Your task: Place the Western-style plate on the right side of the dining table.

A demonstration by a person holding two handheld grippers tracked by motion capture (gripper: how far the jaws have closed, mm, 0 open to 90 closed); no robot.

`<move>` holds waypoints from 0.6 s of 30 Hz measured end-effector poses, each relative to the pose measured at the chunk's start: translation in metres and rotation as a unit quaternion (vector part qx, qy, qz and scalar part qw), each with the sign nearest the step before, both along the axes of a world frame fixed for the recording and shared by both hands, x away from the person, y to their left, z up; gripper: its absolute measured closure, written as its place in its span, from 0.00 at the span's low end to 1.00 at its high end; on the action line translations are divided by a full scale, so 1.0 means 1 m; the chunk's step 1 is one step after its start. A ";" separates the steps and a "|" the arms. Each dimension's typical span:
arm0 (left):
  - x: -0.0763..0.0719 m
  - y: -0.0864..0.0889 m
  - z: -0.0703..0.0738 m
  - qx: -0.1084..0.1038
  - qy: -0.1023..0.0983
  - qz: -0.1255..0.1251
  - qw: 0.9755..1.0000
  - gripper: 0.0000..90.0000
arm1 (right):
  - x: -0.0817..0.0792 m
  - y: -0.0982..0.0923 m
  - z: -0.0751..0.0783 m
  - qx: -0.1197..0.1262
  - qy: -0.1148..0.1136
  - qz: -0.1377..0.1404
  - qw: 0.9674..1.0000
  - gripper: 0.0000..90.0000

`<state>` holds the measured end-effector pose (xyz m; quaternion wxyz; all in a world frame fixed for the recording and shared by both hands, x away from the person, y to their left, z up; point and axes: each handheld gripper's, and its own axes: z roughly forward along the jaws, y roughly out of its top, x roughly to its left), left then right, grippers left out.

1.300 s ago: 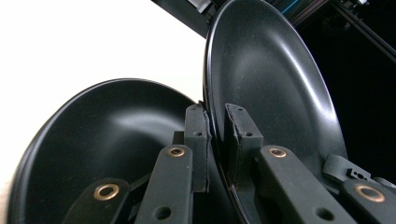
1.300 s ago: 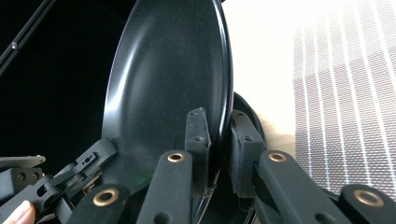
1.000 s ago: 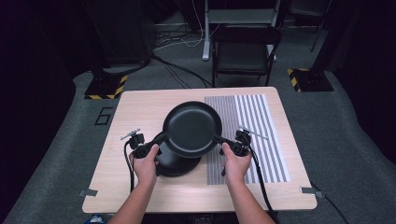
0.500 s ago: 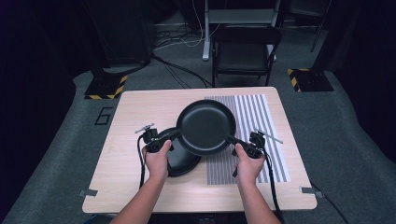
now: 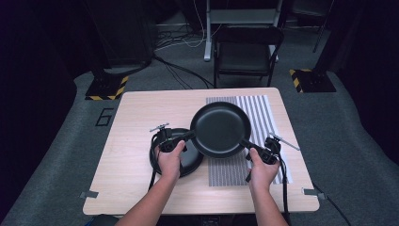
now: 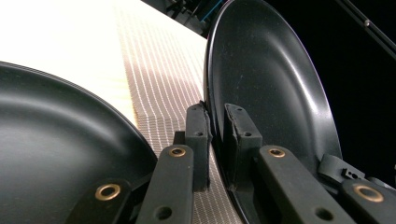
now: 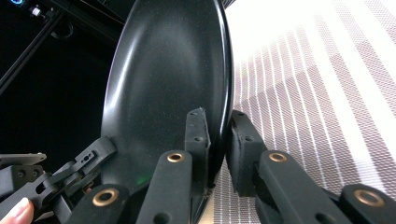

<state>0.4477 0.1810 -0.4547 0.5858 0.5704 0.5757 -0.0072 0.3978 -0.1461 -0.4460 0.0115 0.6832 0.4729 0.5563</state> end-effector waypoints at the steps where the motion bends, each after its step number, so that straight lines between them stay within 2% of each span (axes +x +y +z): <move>1: 0.000 -0.001 0.000 0.000 0.001 -0.003 1.000 0.90 | -0.001 -0.001 0.000 -0.001 -0.002 -0.002 1.000 0.88; 9: 0.002 -0.012 -0.002 0.004 0.001 -0.012 1.000 0.90 | -0.005 -0.012 -0.002 -0.001 -0.001 -0.012 1.000 0.88; 18: 0.004 -0.022 -0.008 0.010 0.016 -0.022 1.000 0.90 | -0.010 -0.019 -0.010 -0.002 0.009 -0.021 1.000 0.88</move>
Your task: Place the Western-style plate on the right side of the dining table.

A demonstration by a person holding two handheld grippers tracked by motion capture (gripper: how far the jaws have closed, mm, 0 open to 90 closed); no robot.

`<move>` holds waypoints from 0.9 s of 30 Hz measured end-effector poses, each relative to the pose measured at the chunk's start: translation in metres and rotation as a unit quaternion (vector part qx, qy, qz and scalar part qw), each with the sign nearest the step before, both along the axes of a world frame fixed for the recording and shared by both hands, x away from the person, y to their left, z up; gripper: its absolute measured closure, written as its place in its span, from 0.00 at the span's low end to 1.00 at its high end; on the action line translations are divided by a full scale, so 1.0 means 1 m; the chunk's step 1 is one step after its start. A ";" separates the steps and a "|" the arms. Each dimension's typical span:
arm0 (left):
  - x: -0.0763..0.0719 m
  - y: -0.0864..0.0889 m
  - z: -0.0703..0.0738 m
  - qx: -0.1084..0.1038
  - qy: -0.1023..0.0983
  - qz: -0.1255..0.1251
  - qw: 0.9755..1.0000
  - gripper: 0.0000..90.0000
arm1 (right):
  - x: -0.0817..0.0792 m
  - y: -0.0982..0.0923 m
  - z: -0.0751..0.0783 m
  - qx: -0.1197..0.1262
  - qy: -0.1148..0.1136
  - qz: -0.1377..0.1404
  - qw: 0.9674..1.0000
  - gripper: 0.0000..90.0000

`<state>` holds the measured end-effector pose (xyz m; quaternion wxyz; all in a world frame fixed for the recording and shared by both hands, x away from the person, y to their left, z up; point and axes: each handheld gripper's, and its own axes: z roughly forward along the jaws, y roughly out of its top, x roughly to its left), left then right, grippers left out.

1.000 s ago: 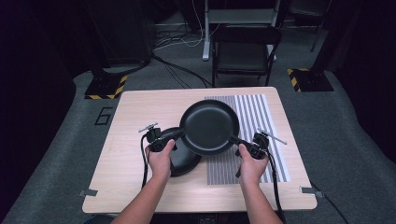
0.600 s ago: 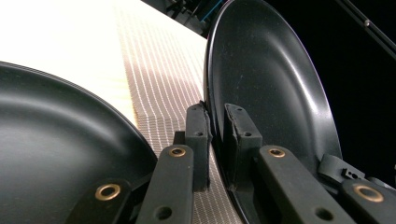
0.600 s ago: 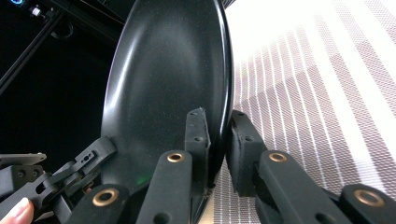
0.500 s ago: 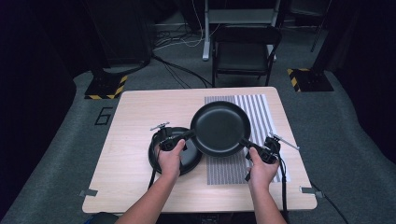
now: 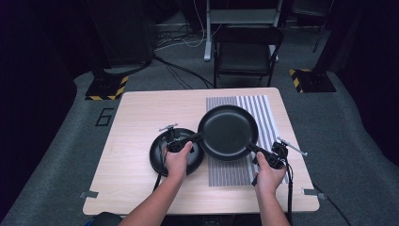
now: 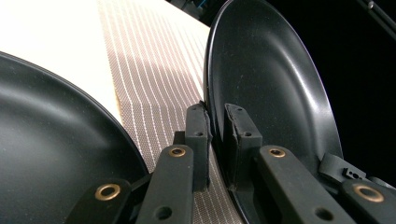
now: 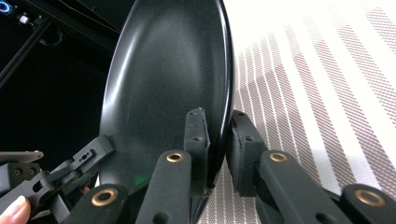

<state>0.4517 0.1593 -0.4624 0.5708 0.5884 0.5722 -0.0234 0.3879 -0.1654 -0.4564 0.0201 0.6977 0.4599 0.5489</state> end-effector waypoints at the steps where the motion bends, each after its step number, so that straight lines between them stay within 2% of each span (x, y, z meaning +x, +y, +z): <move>1: 0.001 -0.001 -0.001 0.001 -0.001 -0.002 1.000 0.90 | -0.001 -0.001 -0.001 -0.001 0.000 -0.001 1.000 0.88; 11: 0.010 -0.017 -0.011 0.002 0.016 -0.007 1.000 0.90 | 0.003 -0.016 -0.012 0.005 0.017 -0.008 1.000 0.88; 20: 0.025 -0.025 -0.018 0.004 0.031 -0.003 1.000 0.90 | 0.016 -0.023 -0.019 0.007 0.034 -0.008 0.999 0.88; 24: 0.031 -0.029 -0.018 0.009 0.031 -0.003 0.999 0.90 | 0.022 -0.026 -0.021 0.009 0.041 -0.009 0.999 0.88; 27: 0.035 -0.034 -0.020 0.013 0.035 0.000 0.999 0.90 | 0.025 -0.029 -0.020 0.002 0.043 -0.009 0.999 0.88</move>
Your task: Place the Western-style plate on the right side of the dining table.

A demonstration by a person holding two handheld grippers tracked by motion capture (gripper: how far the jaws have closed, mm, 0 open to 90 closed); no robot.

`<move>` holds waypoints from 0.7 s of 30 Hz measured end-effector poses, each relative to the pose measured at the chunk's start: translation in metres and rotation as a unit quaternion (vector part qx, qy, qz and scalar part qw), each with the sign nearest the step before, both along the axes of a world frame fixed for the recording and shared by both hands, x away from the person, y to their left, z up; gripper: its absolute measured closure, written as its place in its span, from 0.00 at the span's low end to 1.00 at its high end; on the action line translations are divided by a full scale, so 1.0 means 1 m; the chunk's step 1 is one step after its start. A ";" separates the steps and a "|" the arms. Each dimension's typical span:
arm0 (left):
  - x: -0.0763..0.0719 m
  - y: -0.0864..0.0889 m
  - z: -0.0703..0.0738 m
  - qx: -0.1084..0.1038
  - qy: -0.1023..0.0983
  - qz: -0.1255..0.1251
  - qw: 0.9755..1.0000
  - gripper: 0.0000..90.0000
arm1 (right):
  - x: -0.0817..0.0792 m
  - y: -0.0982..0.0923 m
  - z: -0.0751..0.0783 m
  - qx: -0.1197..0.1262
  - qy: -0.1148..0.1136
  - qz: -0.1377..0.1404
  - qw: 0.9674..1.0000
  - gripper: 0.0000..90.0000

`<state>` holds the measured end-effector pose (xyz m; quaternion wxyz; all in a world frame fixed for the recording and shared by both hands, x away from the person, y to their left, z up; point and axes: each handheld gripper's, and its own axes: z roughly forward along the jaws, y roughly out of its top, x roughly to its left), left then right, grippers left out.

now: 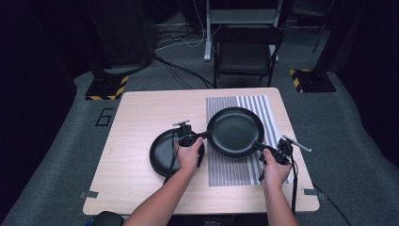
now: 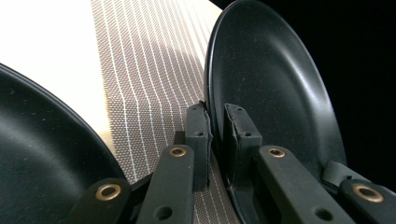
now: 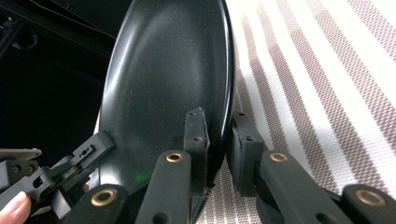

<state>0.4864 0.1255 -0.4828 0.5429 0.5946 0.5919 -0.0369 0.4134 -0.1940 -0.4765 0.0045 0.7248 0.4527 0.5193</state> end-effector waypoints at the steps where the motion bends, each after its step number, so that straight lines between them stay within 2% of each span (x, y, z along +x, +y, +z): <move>1: 0.002 -0.001 -0.001 -0.001 0.002 -0.001 1.000 0.90 | 0.002 -0.001 0.000 -0.002 0.000 0.000 1.000 0.88; 3: 0.005 -0.003 -0.001 -0.002 0.003 0.000 1.000 0.90 | 0.005 -0.004 -0.001 0.000 0.004 0.001 1.000 0.88; 5: 0.008 -0.004 -0.002 0.006 0.003 -0.002 1.000 0.90 | 0.008 -0.007 -0.004 0.014 0.015 0.004 1.000 0.88; 7: 0.011 -0.005 -0.003 0.010 0.006 -0.003 1.000 0.90 | 0.012 -0.009 -0.007 0.016 0.021 0.009 1.000 0.88; 12: 0.014 -0.005 -0.009 0.010 0.016 0.000 1.000 0.91 | 0.015 -0.008 -0.013 0.016 0.026 0.010 0.999 0.88; 21: 0.015 -0.006 -0.011 0.022 0.019 -0.007 1.000 0.91 | 0.013 -0.008 -0.020 0.017 0.036 0.012 0.999 0.87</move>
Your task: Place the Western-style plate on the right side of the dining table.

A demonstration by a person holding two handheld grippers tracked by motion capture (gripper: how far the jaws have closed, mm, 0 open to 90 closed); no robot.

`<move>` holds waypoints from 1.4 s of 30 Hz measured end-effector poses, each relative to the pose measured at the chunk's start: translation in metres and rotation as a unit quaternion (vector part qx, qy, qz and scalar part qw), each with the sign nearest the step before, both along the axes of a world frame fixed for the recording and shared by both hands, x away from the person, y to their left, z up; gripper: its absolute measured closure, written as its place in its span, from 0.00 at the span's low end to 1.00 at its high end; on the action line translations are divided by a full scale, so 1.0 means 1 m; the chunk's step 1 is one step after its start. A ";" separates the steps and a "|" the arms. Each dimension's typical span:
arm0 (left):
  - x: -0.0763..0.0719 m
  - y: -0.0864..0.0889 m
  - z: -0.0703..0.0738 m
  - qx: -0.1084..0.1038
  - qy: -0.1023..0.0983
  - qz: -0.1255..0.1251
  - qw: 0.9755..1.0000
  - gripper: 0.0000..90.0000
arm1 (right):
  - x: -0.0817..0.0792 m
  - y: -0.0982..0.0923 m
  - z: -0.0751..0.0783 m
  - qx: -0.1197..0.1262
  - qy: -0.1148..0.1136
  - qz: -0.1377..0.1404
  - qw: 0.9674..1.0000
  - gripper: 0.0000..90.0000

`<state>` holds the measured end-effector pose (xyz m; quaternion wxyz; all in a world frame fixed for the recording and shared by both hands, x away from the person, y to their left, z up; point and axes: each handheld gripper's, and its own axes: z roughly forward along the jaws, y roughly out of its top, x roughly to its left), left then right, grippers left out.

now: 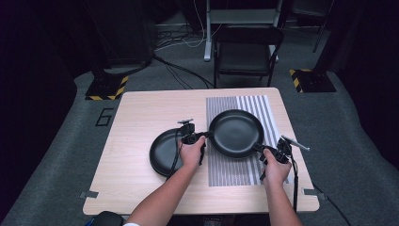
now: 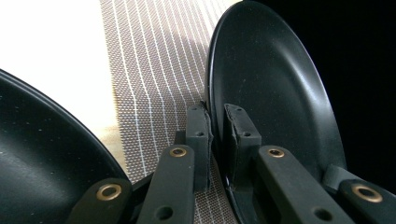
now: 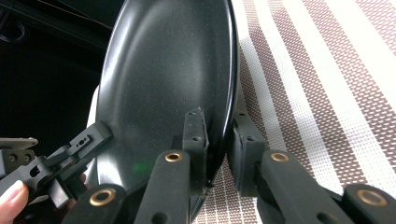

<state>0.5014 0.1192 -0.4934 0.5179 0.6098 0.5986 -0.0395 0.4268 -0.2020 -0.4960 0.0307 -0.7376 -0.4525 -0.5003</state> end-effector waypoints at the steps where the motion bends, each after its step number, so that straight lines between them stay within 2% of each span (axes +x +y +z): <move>1: 0.000 -0.001 0.000 0.000 0.000 0.000 1.000 0.91 | -0.001 0.000 0.001 0.008 0.009 -0.002 1.000 0.87; 2: 0.000 -0.002 -0.001 -0.003 0.002 0.000 1.000 0.91 | 0.000 -0.002 -0.001 -0.002 0.000 0.000 1.000 0.87; 7: 0.003 -0.009 -0.004 -0.001 0.012 0.001 1.000 0.91 | 0.000 -0.007 -0.003 -0.005 0.006 -0.002 1.000 0.87; 13: 0.007 -0.014 -0.005 0.004 0.013 -0.003 1.000 0.91 | 0.001 -0.013 -0.008 0.007 0.012 -0.009 1.000 0.87; 17: 0.011 -0.021 -0.007 0.003 0.014 -0.002 1.000 0.91 | 0.002 -0.016 -0.009 0.004 0.011 -0.012 1.000 0.87; 21: 0.012 -0.022 -0.009 0.004 0.015 -0.001 1.000 0.91 | 0.004 -0.018 -0.009 0.000 0.012 -0.015 1.000 0.87; 23: 0.013 -0.022 -0.010 0.006 0.018 -0.002 1.000 0.90 | 0.004 -0.017 -0.008 0.005 0.019 -0.019 1.000 0.87; 27: 0.016 -0.021 -0.011 0.000 0.024 -0.003 1.000 0.91 | 0.007 -0.018 -0.011 -0.002 0.013 -0.018 1.000 0.87; 30: 0.019 -0.021 -0.011 0.007 0.026 -0.001 1.000 0.90 | 0.011 -0.017 -0.010 -0.002 0.014 -0.020 1.000 0.87; 32: 0.021 -0.021 -0.012 0.002 0.031 0.003 1.000 0.91 | 0.013 -0.017 -0.010 -0.004 0.017 -0.020 1.000 0.87; 34: 0.023 -0.020 -0.011 0.007 0.030 0.000 1.000 0.91 | 0.015 -0.015 -0.009 0.005 0.026 -0.026 0.999 0.87; 35: 0.024 -0.020 -0.011 0.006 0.030 0.001 1.000 0.91 | 0.016 -0.016 -0.011 0.001 0.018 -0.022 1.000 0.87; 42: 0.029 -0.021 -0.011 0.015 0.032 0.002 0.999 0.91 | 0.021 -0.016 -0.016 0.009 0.024 -0.023 0.999 0.87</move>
